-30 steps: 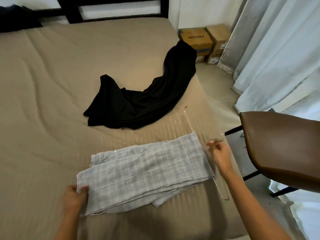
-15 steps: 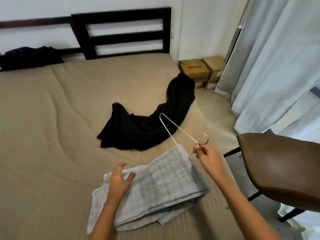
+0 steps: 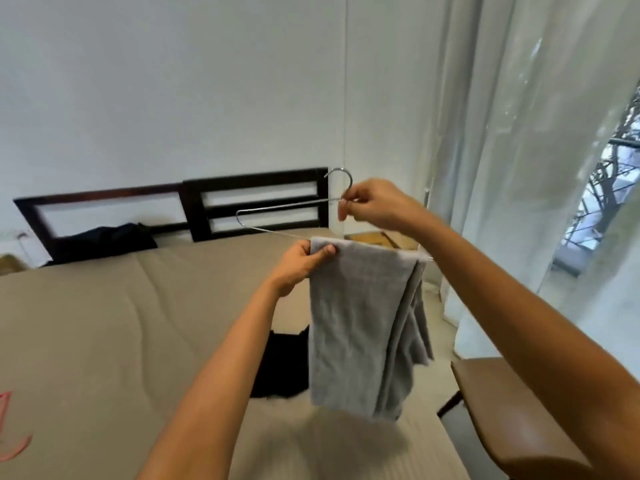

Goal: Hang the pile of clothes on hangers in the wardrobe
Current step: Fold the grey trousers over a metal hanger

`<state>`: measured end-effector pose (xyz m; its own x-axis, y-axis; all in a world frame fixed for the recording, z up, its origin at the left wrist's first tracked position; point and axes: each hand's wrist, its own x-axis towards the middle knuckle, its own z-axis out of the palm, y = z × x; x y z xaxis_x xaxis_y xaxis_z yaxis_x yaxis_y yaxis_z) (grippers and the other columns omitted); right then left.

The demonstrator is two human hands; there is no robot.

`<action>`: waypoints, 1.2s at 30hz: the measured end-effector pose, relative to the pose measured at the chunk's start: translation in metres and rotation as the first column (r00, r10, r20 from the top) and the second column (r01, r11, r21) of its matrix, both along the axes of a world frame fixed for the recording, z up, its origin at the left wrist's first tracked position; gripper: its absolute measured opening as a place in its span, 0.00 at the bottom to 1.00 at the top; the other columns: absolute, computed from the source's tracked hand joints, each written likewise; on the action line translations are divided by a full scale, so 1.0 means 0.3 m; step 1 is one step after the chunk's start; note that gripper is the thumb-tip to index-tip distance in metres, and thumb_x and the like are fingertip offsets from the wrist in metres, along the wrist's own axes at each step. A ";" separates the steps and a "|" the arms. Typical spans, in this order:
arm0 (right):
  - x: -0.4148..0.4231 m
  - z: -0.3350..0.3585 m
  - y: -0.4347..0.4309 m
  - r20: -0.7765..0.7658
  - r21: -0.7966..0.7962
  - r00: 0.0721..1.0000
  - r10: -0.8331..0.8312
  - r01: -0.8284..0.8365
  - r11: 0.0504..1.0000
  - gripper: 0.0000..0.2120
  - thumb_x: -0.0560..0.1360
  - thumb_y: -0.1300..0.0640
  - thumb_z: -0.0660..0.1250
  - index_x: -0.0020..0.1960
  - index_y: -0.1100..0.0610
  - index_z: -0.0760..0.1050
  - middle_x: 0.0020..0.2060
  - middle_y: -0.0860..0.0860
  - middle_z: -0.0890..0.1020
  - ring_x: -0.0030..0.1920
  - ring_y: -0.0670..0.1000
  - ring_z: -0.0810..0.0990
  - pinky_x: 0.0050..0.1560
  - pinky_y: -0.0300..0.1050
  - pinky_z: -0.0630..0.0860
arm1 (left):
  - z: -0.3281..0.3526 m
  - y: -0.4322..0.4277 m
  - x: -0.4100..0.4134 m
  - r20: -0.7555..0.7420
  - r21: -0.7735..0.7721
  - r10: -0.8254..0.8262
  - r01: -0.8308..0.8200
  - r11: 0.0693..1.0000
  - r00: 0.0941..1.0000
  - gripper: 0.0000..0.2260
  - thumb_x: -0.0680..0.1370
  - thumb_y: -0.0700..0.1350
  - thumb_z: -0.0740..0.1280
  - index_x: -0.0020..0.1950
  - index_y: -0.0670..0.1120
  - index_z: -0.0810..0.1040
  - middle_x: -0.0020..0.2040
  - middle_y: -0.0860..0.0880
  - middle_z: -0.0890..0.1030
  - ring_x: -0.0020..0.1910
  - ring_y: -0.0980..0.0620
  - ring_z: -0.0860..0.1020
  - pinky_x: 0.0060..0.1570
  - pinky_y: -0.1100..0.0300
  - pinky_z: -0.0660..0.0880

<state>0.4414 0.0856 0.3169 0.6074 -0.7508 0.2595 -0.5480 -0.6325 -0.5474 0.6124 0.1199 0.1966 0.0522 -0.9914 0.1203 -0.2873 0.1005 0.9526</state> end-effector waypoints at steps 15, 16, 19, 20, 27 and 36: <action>-0.171 0.479 -0.041 0.235 -0.430 0.952 -0.194 0.281 0.858 0.10 0.73 0.57 0.62 0.39 0.48 0.81 0.28 0.41 0.73 0.31 0.46 0.70 0.38 0.40 0.65 | 0.488 0.017 -0.122 -0.318 -0.253 0.161 -0.248 0.935 0.934 0.16 0.74 0.53 0.70 0.58 0.47 0.76 0.53 0.51 0.80 0.53 0.51 0.77 0.48 0.59 0.75; -0.170 0.477 -0.039 0.276 -0.452 0.943 -0.187 0.299 0.840 0.10 0.73 0.57 0.62 0.39 0.47 0.81 0.29 0.41 0.74 0.33 0.46 0.71 0.38 0.40 0.65 | 0.505 0.017 -0.127 -0.316 -0.271 0.185 -0.276 0.922 0.930 0.15 0.74 0.52 0.70 0.56 0.47 0.76 0.52 0.51 0.80 0.52 0.52 0.77 0.46 0.61 0.75; -0.135 0.454 -0.043 0.364 -0.432 0.924 -0.117 0.279 0.858 0.10 0.72 0.59 0.63 0.39 0.47 0.81 0.26 0.43 0.74 0.33 0.46 0.72 0.38 0.41 0.67 | 0.549 0.037 -0.159 -0.200 -0.305 0.133 -0.190 0.933 0.971 0.11 0.72 0.52 0.73 0.50 0.49 0.77 0.49 0.49 0.81 0.50 0.50 0.79 0.45 0.57 0.77; -0.116 0.445 -0.042 0.390 -0.400 0.917 -0.087 0.253 0.881 0.10 0.72 0.59 0.64 0.39 0.49 0.82 0.25 0.44 0.73 0.31 0.45 0.71 0.37 0.41 0.66 | 0.555 0.037 -0.172 -0.118 -0.310 0.107 -0.139 0.941 0.987 0.12 0.71 0.52 0.74 0.48 0.48 0.78 0.48 0.48 0.81 0.49 0.49 0.79 0.47 0.53 0.78; -0.112 0.461 -0.023 0.382 -0.415 0.923 0.046 0.127 0.901 0.11 0.74 0.64 0.62 0.40 0.57 0.82 0.27 0.41 0.75 0.27 0.38 0.73 0.33 0.35 0.65 | 0.577 0.091 -0.193 -0.061 -0.292 0.177 -0.187 0.938 0.982 0.18 0.70 0.57 0.73 0.53 0.47 0.78 0.49 0.48 0.82 0.49 0.49 0.81 0.53 0.50 0.79; -0.171 0.517 -0.009 0.329 -0.557 0.944 0.033 0.166 0.814 0.11 0.74 0.64 0.62 0.42 0.54 0.82 0.31 0.36 0.77 0.28 0.38 0.72 0.35 0.37 0.68 | 0.616 0.142 -0.165 -0.161 -0.255 0.121 -0.159 0.954 0.980 0.23 0.68 0.59 0.72 0.58 0.49 0.77 0.52 0.48 0.82 0.52 0.49 0.81 0.53 0.50 0.79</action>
<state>0.3901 0.0828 0.4719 0.3741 -0.4402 0.8163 -0.4655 -0.8504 -0.2452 0.5628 0.1624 0.3815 0.2240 -0.9059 0.3594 -0.1803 0.3239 0.9288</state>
